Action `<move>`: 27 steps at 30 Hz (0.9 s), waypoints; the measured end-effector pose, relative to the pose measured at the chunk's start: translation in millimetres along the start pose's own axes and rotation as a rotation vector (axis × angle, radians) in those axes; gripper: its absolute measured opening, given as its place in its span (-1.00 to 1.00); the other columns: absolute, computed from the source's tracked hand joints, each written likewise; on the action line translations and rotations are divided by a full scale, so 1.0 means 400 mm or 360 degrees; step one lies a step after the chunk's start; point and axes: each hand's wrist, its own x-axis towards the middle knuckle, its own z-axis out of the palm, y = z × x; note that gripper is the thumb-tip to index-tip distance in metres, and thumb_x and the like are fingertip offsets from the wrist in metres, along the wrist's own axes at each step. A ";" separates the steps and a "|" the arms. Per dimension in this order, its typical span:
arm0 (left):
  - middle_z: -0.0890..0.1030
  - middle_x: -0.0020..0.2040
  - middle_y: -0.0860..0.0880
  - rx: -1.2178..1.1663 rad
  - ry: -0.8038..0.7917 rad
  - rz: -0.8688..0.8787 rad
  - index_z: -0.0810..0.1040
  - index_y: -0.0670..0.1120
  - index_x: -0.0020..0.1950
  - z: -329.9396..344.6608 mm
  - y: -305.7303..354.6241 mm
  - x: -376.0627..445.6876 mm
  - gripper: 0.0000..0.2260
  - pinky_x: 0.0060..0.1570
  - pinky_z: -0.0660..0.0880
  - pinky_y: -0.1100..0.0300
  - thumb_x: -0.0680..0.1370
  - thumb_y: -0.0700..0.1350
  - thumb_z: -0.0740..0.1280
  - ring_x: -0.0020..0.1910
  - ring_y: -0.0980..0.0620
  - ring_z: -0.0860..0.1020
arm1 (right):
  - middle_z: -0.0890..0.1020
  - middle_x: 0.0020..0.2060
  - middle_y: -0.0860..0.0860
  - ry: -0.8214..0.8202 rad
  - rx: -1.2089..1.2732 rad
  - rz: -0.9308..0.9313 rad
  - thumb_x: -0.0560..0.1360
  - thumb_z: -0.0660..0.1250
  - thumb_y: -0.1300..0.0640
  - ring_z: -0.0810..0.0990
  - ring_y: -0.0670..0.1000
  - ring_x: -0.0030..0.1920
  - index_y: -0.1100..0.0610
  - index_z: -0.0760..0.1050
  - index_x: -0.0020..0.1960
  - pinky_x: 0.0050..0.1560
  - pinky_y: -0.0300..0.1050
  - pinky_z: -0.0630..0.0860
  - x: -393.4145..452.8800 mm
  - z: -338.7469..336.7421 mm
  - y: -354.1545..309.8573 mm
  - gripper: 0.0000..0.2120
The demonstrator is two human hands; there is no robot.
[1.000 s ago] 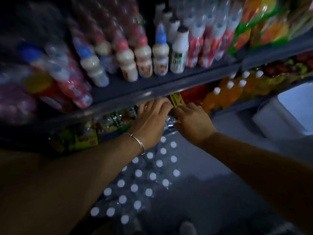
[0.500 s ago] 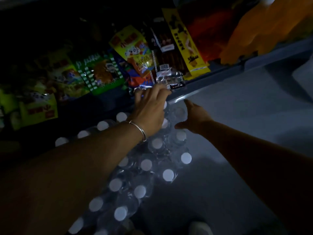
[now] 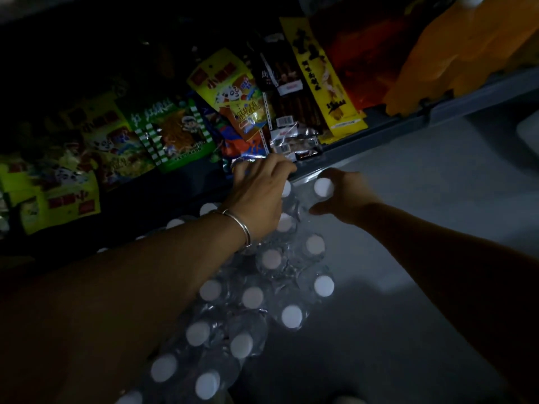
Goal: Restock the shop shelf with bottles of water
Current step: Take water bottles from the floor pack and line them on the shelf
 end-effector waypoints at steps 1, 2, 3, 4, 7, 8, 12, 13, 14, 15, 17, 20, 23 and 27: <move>0.26 0.37 0.00 0.0010 -0.0025 0.0002 0.25 -0.04 0.40 -0.023 0.011 0.002 -0.47 0.23 0.01 0.17 0.46 -0.26 0.30 0.36 0.00 0.24 | 0.59 0.15 0.14 0.0013 -0.0018 -0.0033 0.23 0.60 0.10 0.54 0.12 0.15 0.13 0.46 0.28 0.10 -0.07 0.48 -0.013 -0.036 -0.016 -0.34; 0.25 0.37 0.00 0.0017 -0.0059 -0.0004 0.24 -0.03 0.41 -0.051 0.024 0.005 -0.47 0.25 0.04 0.15 0.47 -0.25 0.29 0.36 0.00 0.23 | 0.59 0.14 0.13 0.0025 -0.0041 -0.0071 0.22 0.61 0.09 0.54 0.12 0.15 0.13 0.47 0.27 0.12 -0.06 0.49 -0.029 -0.077 -0.036 -0.34; 0.24 0.37 0.00 0.0013 -0.0104 -0.0015 0.22 -0.02 0.41 -0.083 0.038 0.008 -0.46 0.27 0.06 0.12 0.47 -0.24 0.29 0.38 -0.01 0.21 | 0.60 0.13 0.12 0.0033 -0.0056 -0.0115 0.22 0.61 0.09 0.55 0.11 0.16 0.13 0.49 0.25 0.13 -0.05 0.49 -0.047 -0.119 -0.059 -0.36; 0.22 0.39 -0.01 0.0000 -0.0179 -0.0037 0.20 -0.01 0.42 -0.121 0.055 0.013 -0.45 0.30 0.08 0.09 0.48 -0.22 0.30 0.40 -0.01 0.18 | 0.61 0.12 0.11 0.0029 -0.0058 -0.0154 0.21 0.61 0.08 0.55 0.11 0.15 0.12 0.52 0.22 0.13 -0.05 0.49 -0.068 -0.166 -0.086 -0.39; 0.20 0.41 -0.06 -0.0064 -0.0466 -0.0101 0.17 -0.06 0.43 -0.262 0.112 0.031 -0.39 0.34 0.19 0.04 0.47 -0.12 0.39 0.41 -0.08 0.20 | 0.63 0.08 0.06 -0.0029 -0.0102 -0.0275 0.21 0.61 0.03 0.57 0.05 0.11 0.10 0.55 0.15 -0.03 -0.20 0.44 -0.140 -0.315 -0.186 -0.45; 0.23 0.39 -0.08 -0.0110 -0.0557 -0.0120 0.19 -0.09 0.42 -0.321 0.133 0.036 -0.36 0.32 0.26 0.03 0.44 -0.08 0.43 0.38 -0.11 0.26 | 0.64 0.08 0.05 -0.0059 -0.0143 -0.0319 0.22 0.60 0.01 0.57 0.04 0.10 0.09 0.56 0.15 -0.06 -0.24 0.39 -0.168 -0.368 -0.228 -0.46; 0.44 0.23 0.07 -0.0319 -0.0749 -0.0085 0.35 -0.09 0.32 -0.607 0.221 0.028 -0.36 0.23 0.40 0.17 0.33 -0.07 0.54 0.20 0.02 0.45 | 0.64 0.04 0.02 -0.0112 -0.0231 -0.0488 0.20 0.60 -0.03 0.57 0.03 0.07 0.06 0.59 0.08 -0.05 -0.19 0.45 -0.301 -0.601 -0.412 -0.51; 0.48 0.16 0.09 -0.0352 -0.0780 -0.0050 0.39 -0.09 0.30 -0.688 0.245 0.020 -0.39 0.18 0.40 0.22 0.32 -0.10 0.55 0.15 0.05 0.47 | 0.63 0.05 0.01 -0.0108 -0.0252 -0.0546 0.21 0.59 -0.02 0.57 0.02 0.08 0.07 0.59 0.07 0.01 -0.14 0.48 -0.338 -0.662 -0.460 -0.53; 0.51 0.09 0.09 -0.0392 -0.0803 -0.0012 0.43 -0.10 0.26 -0.775 0.271 0.011 -0.43 0.13 0.41 0.25 0.32 -0.14 0.55 0.10 0.08 0.48 | 0.63 0.05 0.02 -0.0110 -0.0275 -0.0602 0.23 0.58 -0.01 0.57 0.02 0.08 0.08 0.59 0.07 0.05 -0.10 0.50 -0.377 -0.727 -0.509 -0.55; 0.53 0.07 0.08 -0.0426 -0.0822 0.0006 0.46 -0.10 0.23 -0.862 0.298 -0.001 -0.48 0.12 0.42 0.26 0.32 -0.17 0.55 0.08 0.08 0.49 | 0.64 0.04 0.03 -0.0122 -0.0291 -0.0639 0.25 0.57 -0.01 0.58 0.03 0.06 0.11 0.60 0.06 0.05 -0.07 0.51 -0.419 -0.792 -0.558 -0.57; 0.57 0.13 0.05 -0.0470 -0.0838 -0.0001 0.49 -0.12 0.23 -1.040 0.351 -0.022 -0.52 0.15 0.43 0.24 0.35 -0.19 0.53 0.11 0.08 0.51 | 0.66 -0.02 0.08 -0.0158 -0.0324 -0.0694 0.29 0.55 -0.01 0.61 0.06 0.00 0.17 0.62 0.03 -0.02 -0.05 0.54 -0.500 -0.928 -0.659 -0.61; 0.63 0.06 -0.02 -0.0587 -0.0852 -0.0008 0.60 -0.03 0.04 -1.297 0.411 -0.055 -0.67 0.13 0.51 0.14 0.31 -0.14 0.55 0.02 0.02 0.57 | 0.69 -0.09 0.12 -0.0144 -0.0339 -0.0784 0.30 0.53 -0.03 0.65 0.07 -0.08 0.21 0.63 0.00 -0.08 -0.10 0.57 -0.628 -1.127 -0.816 -0.60; 0.68 -0.07 0.00 -0.0645 -0.0728 0.0042 0.61 0.03 -0.07 -1.548 0.476 -0.101 -0.69 0.06 0.55 0.02 0.24 -0.07 0.57 -0.05 -0.03 0.62 | 0.70 -0.18 0.17 -0.0062 -0.0246 -0.0856 0.29 0.55 0.02 0.68 0.15 -0.22 0.27 0.65 -0.06 -0.27 -0.14 0.59 -0.759 -1.315 -0.966 -0.63; 0.62 0.05 -0.13 -0.0725 -0.0452 0.0127 0.55 -0.16 0.05 -1.854 0.579 -0.191 -0.55 0.17 0.45 -0.07 0.20 -0.11 0.53 0.02 -0.03 0.51 | 0.66 -0.25 0.30 0.0097 -0.0140 -0.0941 0.29 0.52 0.03 0.68 0.21 -0.28 0.34 0.63 -0.14 -0.22 -0.04 0.62 -0.932 -1.529 -1.150 -0.63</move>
